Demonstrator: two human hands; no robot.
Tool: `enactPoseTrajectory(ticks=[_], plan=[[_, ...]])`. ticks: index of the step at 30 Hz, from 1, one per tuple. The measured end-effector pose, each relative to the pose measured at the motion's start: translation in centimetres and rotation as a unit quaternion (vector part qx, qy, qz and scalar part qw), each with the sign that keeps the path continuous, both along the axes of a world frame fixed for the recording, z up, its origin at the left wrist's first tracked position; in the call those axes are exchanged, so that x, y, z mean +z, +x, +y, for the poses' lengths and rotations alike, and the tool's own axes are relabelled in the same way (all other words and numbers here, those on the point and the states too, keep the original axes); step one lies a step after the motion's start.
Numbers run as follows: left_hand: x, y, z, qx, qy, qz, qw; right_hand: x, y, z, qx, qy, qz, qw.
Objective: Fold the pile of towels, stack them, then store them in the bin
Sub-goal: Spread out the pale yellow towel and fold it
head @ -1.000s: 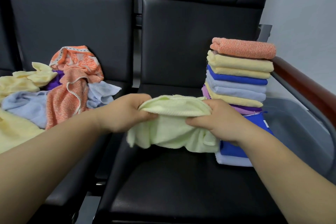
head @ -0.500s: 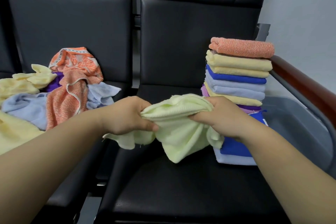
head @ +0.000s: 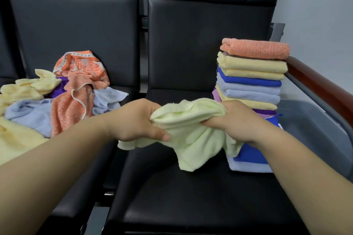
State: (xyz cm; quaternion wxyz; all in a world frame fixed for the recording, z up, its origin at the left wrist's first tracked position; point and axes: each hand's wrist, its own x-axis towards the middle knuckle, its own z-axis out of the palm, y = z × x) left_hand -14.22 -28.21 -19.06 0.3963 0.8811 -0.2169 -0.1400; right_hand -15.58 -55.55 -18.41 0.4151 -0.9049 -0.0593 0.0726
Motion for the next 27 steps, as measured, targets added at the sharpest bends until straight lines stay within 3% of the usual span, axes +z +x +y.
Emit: enactPoseTrajectory(ticks=[5,7,11,12,13,15,17,18,22,24,27], plan=[[-0.1,0.1,0.2,0.069,-0.1,-0.03,0.992,-0.3,-0.3,0.0,0.033,0.178,0.044,0.983],[0.0,0.3,0.4,0.098,-0.173,-0.023,0.98,0.1,-0.6,0.3,0.071,0.181,0.077,0.978],[0.8,0.1,-0.1,0.113,-0.274,0.009,0.955,-0.3,-0.5,1.0,0.048,-0.124,0.014,0.991],[1.1,-0.1,-0.3,0.097,-0.277,0.03,0.956,-0.4,-0.4,1.1,0.029,-0.156,-0.007,0.987],[1.2,-0.3,-0.3,0.077,-0.253,0.044,0.963,-0.3,-0.3,1.1,0.014,-0.16,-0.021,0.987],[1.1,-0.3,-0.1,0.041,-0.093,0.006,0.995,0.0,-0.2,0.7,-0.005,-0.122,-0.03,0.992],[0.8,-0.3,0.1,0.025,0.053,-0.046,0.997,0.2,-0.1,0.2,-0.023,-0.029,-0.019,0.999],[0.6,-0.3,0.1,0.03,0.062,-0.053,0.996,0.3,-0.1,0.1,-0.024,0.025,-0.003,0.999],[0.3,-0.2,0.5,0.071,-0.14,0.037,0.987,0.2,-0.5,0.0,0.012,0.144,0.077,0.987],[0.3,0.1,0.6,0.072,-0.244,0.067,0.965,0.2,-0.6,0.0,0.037,0.117,0.094,0.988],[0.5,0.1,0.1,0.051,-0.361,0.109,0.925,-0.1,-0.5,0.6,0.044,-0.026,0.062,0.997]])
